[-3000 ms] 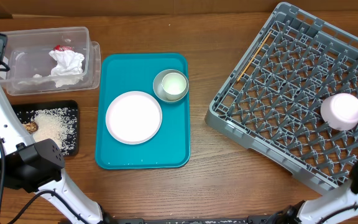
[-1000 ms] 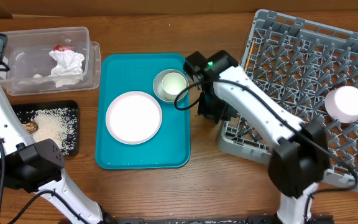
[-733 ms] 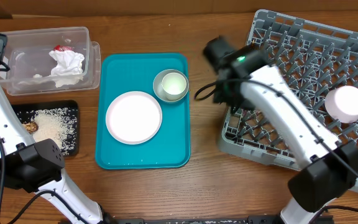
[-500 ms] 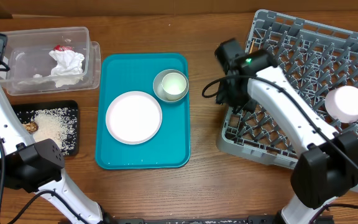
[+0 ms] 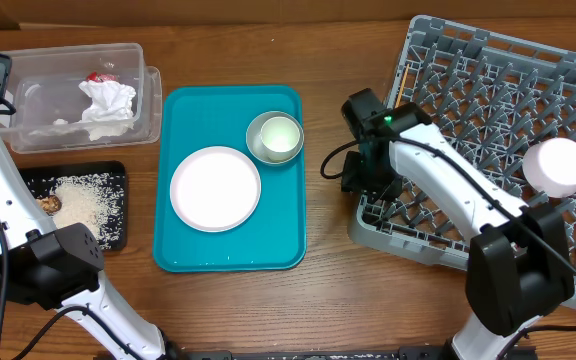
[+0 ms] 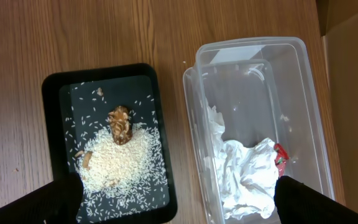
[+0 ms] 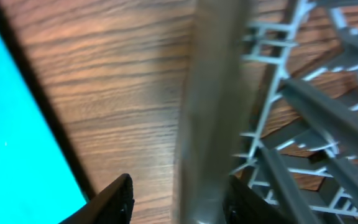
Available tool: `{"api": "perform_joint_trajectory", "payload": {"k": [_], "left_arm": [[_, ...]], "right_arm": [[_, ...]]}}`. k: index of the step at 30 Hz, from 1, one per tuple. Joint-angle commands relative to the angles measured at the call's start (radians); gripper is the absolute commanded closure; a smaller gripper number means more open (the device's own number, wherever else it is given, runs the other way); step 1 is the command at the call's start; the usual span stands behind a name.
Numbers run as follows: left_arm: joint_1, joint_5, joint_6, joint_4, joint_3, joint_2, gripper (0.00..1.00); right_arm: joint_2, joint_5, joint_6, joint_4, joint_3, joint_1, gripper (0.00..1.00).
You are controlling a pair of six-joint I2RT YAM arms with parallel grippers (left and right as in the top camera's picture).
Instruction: Sort waste into correct bins and load items into the dishwasher
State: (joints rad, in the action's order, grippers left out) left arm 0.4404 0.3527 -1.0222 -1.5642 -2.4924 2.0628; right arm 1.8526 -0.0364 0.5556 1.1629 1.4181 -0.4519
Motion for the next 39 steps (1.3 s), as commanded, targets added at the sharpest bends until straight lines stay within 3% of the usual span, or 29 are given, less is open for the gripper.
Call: {"api": "perform_joint_trajectory", "payload": {"k": [1, 5, 14, 18, 26, 31, 37, 39], "left_arm": [[-0.002, 0.020, -0.010, -0.001, 0.004, 0.005, 0.00], [-0.002, 0.020, -0.010, -0.001, 0.004, 0.005, 0.00], [-0.004, 0.020, -0.010, -0.001, 0.004, 0.005, 0.00], [-0.004, 0.020, -0.010, 0.000, 0.004, 0.005, 0.00], [-0.004, 0.020, -0.010, 0.000, 0.004, 0.005, 0.00], [-0.004, 0.020, -0.010, -0.001, 0.004, 0.005, 0.00], [-0.004, 0.020, -0.010, 0.000, 0.004, 0.005, 0.00], [-0.004, 0.020, -0.010, -0.001, 0.004, 0.005, 0.00]], "right_arm": [[0.001, -0.013, -0.102, -0.005, -0.003, -0.071, 0.56], [0.001, 0.013, -0.119, -0.004, -0.003, -0.156, 0.73], [0.001, 0.026, -0.119, 0.080, -0.003, -0.227, 0.73], [0.001, 0.023, -0.114, 0.185, -0.003, -0.228, 0.80], [-0.008, 0.054, -0.011, 0.354, -0.003, -0.228, 0.80], [-0.039, 0.061, 0.026, 0.485, -0.003, -0.228, 0.74], [-0.142, 0.061, 0.026, 0.487, 0.002, -0.222, 0.70], [-0.185, 0.061, 0.025, 0.464, 0.013, -0.211, 0.64]]}}
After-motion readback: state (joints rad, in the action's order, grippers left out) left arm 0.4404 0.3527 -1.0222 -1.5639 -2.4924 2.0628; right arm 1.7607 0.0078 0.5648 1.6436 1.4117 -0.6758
